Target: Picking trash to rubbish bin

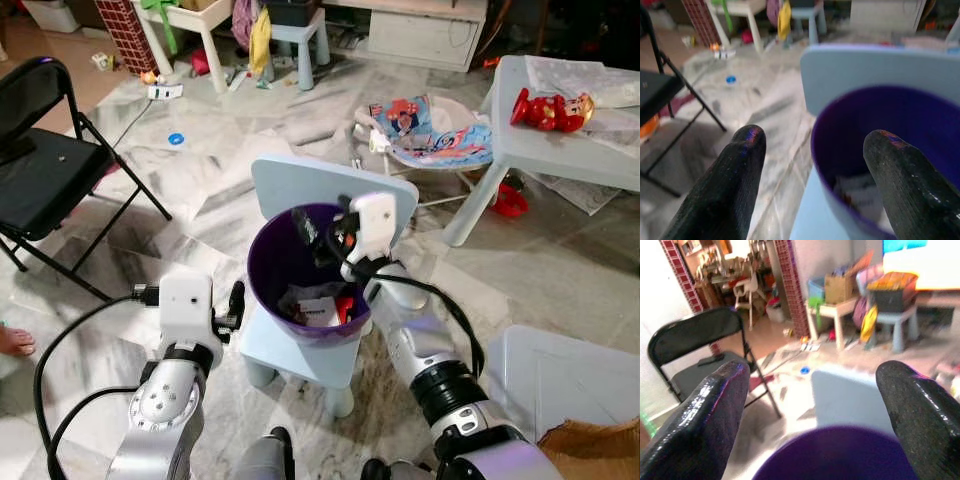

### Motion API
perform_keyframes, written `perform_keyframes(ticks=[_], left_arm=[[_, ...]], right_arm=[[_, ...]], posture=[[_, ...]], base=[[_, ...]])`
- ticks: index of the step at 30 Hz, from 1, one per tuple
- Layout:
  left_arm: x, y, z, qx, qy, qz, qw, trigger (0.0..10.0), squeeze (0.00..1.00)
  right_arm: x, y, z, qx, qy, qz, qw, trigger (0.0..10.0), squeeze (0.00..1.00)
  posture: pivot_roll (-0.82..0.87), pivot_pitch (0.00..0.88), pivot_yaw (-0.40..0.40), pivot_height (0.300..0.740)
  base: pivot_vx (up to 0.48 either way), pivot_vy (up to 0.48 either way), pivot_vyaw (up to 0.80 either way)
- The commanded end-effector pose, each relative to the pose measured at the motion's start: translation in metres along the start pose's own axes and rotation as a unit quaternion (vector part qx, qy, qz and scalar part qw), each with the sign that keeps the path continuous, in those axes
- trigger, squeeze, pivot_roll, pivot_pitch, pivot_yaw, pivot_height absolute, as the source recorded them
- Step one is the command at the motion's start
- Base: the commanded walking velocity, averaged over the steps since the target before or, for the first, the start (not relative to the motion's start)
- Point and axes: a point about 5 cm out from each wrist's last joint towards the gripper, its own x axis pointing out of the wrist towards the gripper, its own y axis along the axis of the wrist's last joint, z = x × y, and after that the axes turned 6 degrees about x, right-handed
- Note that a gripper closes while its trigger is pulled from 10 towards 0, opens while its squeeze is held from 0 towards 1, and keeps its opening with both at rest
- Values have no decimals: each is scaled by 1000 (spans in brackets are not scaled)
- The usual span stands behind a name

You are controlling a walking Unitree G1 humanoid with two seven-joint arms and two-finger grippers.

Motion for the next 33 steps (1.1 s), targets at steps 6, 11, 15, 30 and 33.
perform_keyframes(ticks=[6, 11, 15, 30, 33], left_arm=[[11, 14, -5, 20, 20, 49, 998, 10000, 0], [19, 32, 2, 30, 0, 106, 994, 10000, 0], [19, 41, 7, 40, -8, 140, 989, 10000, 0], [29, 51, 18, 10, -48, 171, 984, 10000, 0], [32, 52, 15, 5, -45, 171, 984, 10000, 0]], right_arm=[[-26, 34, 37, -37, -68, 38, 996, 10000, 1000], [-61, 56, 55, -75, -115, 42, 990, 10000, 1000], [-75, 62, 61, -85, -135, 35, 987, 10000, 1000], [-83, 74, 58, -80, -161, 28, 983, 10000, 388], [-83, 75, 57, -79, -165, 25, 983, 10000, 310]], posture=[[97, 142, 7, 740], [57, 144, 12, 740], [42, 142, 17, 740], [14, 133, 48, 740], [13, 138, 46, 740]], base=[[0, 0, 0], [0, 0, 0], [0, 0, 0], [0, 0, -633], [0, 0, -788]])
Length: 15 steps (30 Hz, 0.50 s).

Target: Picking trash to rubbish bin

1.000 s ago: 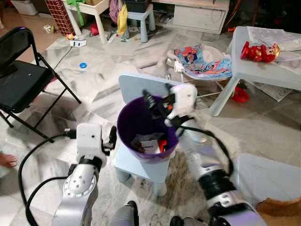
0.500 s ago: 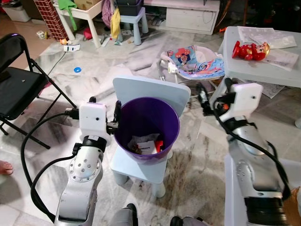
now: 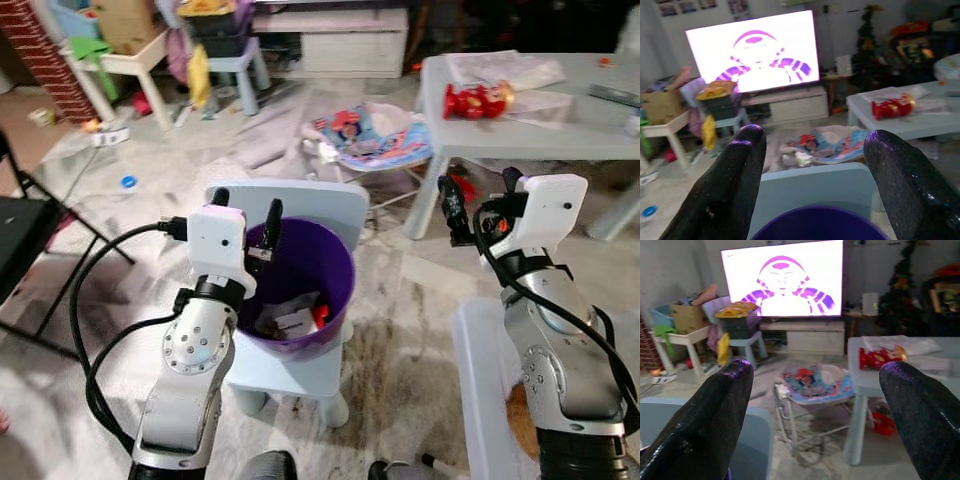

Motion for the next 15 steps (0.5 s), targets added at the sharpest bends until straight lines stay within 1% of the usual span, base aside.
perform_keyframes(ticks=[1, 4, 5, 11, 15], left_arm=[[2, 0, -5, -1, 7, 0, 1000, 10000, 0], [6, 0, -10, -4, 17, 1, 1000, 10000, 0], [9, 0, -13, -6, 22, 2, 1000, 10000, 0], [12, 1, -15, -15, 25, 2, 1000, 10000, 0], [13, 0, -12, -25, 23, -2, 999, 10000, 0]], right_arm=[[-2, 5, -4, 4, 1, 6, 1000, 10000, 310], [-1, 6, -5, 4, 1, 6, 1000, 10000, 302], [1, 7, -6, 5, 3, 7, 1000, 10000, 271], [4, 10, -10, 6, 6, 12, 1000, 10000, 263], [4, 12, -11, 7, 7, 13, 1000, 10000, 263]], posture=[[13, 141, 45, 740], [14, 142, 45, 740], [13, 146, 45, 740], [10, 153, 47, 740], [-4, 166, 46, 740]], base=[[0, 0, -788], [0, 0, -788], [0, 0, -788], [0, 0, -788], [0, 0, -788]])
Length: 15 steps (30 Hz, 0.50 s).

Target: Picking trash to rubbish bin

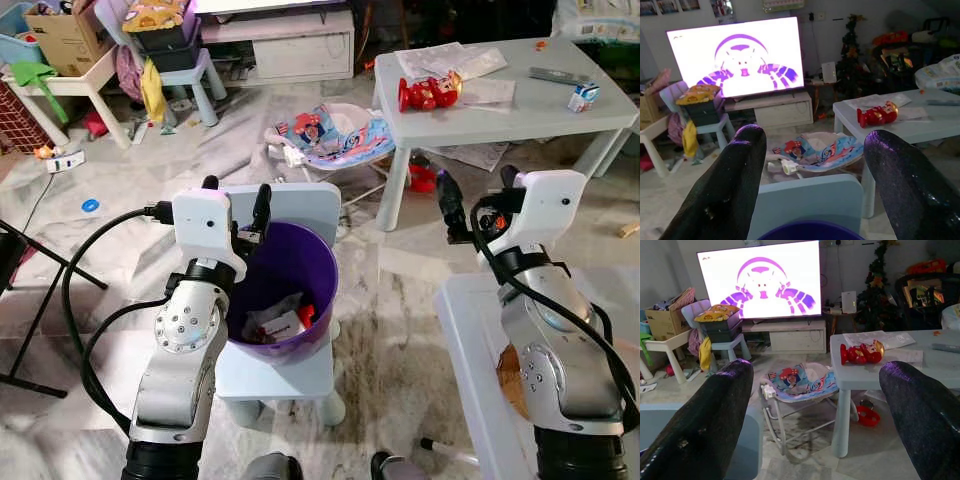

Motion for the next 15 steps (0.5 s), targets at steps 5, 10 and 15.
perform_keyframes(ticks=[5, 10, 15], left_arm=[[3, -2, 3, -16, 2, -8, 1000, 10000, 0], [3, -4, 6, -25, -1, -12, 1000, 10000, 0], [3, -4, 6, -26, -1, -13, 1000, 10000, 0]], right_arm=[[1, 10, -6, 4, 7, 16, 1000, 10000, 263], [3, 12, -9, 6, 12, 22, 1000, 10000, 255], [5, 13, -12, 8, 17, 23, 1000, 10000, 255]], posture=[[-15, 183, 46, 740], [-20, 193, 43, 740], [-18, 195, 39, 740]], base=[[0, 0, -788], [0, 0, -158], [0, 157, 0]])
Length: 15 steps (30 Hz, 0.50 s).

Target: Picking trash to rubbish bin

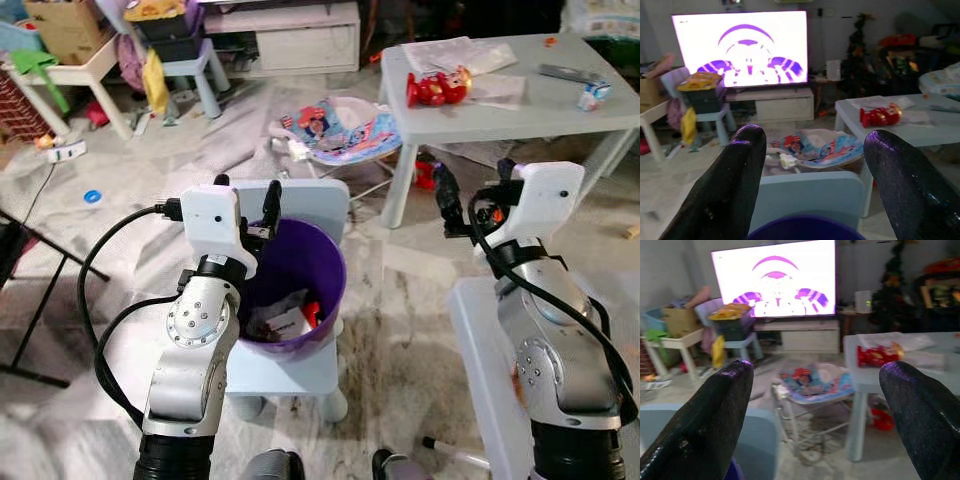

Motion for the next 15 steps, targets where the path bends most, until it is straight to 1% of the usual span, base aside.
perform_keyframes(ticks=[1, 8, 15], left_arm=[[-2, -4, -2, 0, 4, -13, 1000, 10000, 0], [-1, -6, -4, 2, 9, -16, 1000, 10000, 0], [-2, -7, -4, 4, 10, -19, 1000, 10000, 0]], right_arm=[[0, 10, -4, -1, 6, 17, 1000, 10000, 255], [2, 10, -5, -1, 10, 16, 1000, 10000, 259], [3, 8, -6, -1, 13, 13, 1000, 10000, 259]], posture=[[-18, 195, 39, 740], [-18, 197, 34, 740], [-14, 196, 31, 740]], base=[[0, 281, 0], [0, 293, 0], [0, 338, 0]])
